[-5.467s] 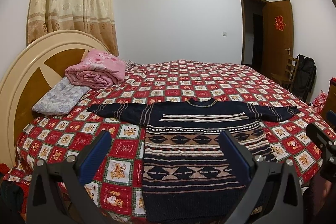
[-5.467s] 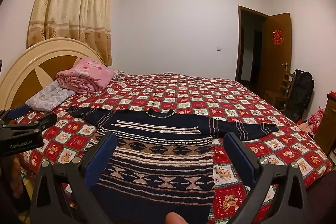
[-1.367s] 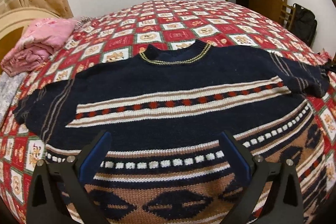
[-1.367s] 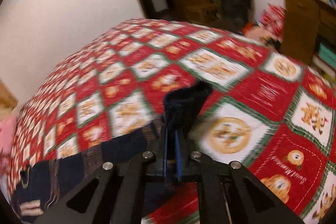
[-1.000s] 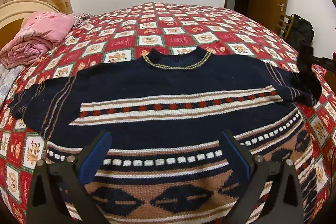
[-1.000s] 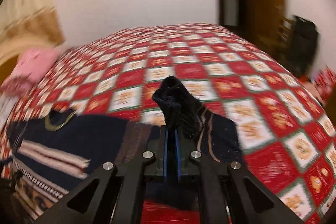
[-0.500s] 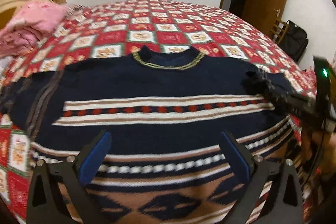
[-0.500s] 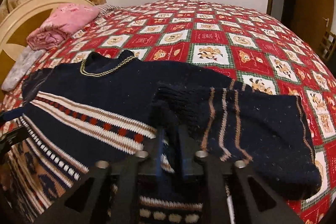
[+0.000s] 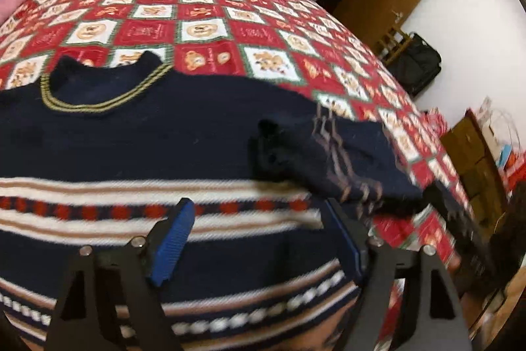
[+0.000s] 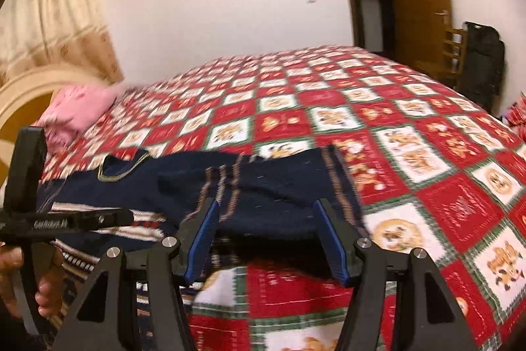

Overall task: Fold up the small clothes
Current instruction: 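Grasp the other sleeve cuff with the left gripper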

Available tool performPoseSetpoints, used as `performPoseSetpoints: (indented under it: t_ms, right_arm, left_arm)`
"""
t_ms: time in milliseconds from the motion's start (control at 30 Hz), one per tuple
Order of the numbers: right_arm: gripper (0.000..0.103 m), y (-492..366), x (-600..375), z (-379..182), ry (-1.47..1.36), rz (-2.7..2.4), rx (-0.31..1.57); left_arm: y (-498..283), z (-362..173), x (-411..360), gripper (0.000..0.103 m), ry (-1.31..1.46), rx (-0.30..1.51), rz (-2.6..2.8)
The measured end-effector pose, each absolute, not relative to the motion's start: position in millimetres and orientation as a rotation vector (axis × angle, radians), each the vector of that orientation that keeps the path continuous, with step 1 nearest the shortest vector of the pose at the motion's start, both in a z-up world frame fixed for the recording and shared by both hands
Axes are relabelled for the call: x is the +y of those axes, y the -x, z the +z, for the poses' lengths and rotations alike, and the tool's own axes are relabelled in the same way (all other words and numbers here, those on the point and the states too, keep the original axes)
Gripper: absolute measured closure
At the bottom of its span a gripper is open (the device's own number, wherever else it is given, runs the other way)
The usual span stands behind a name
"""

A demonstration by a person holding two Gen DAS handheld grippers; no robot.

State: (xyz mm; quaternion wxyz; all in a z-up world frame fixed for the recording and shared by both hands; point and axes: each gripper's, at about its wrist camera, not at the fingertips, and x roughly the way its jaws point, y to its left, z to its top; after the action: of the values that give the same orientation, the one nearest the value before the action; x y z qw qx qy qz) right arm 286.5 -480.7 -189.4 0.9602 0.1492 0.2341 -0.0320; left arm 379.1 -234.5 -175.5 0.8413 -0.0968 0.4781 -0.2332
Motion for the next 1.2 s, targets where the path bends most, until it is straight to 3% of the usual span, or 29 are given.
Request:
performPoseSetpoints:
  t_ms: [267,433,500,567,733,1200]
  right_arm:
    - [0.042,-277.0,-474.5,-183.5,-0.248,-0.069,0.431]
    - [0.042,-274.6,-478.7,-184.7,-0.272,-0.074,0.424]
    - [0.042,-275.4,-481.4,-186.6,-0.281,-0.085,0.426]
    - [0.042,-274.7,-483.1,-187.8,-0.293,-0.089,0.425]
    - [0.042,-269.6,-484.2,-185.0,-0.29,-0.098,0.386]
    - [0.041,-269.1,-465.7,-187.7,-0.232,-0.038,0.382]
  left_arm:
    - [-412.5,-187.5,-260.1,0.022,0.287,1.082,-0.442]
    - [-415.2,-195.9,-273.7,0.034,0.286,1.118,-0.435]
    - [-417.1,-195.9,-277.4,0.049,0.273,1.116,-0.439]
    - [-419.1,-196.0,-276.0,0.088,0.288,1.124,-0.454]
    - [-412.1,-176.9,-260.0,0.093,0.304,1.064,-0.483]
    - [-401.0,-109.9,-152.6,0.093,0.328,0.894,-0.451]
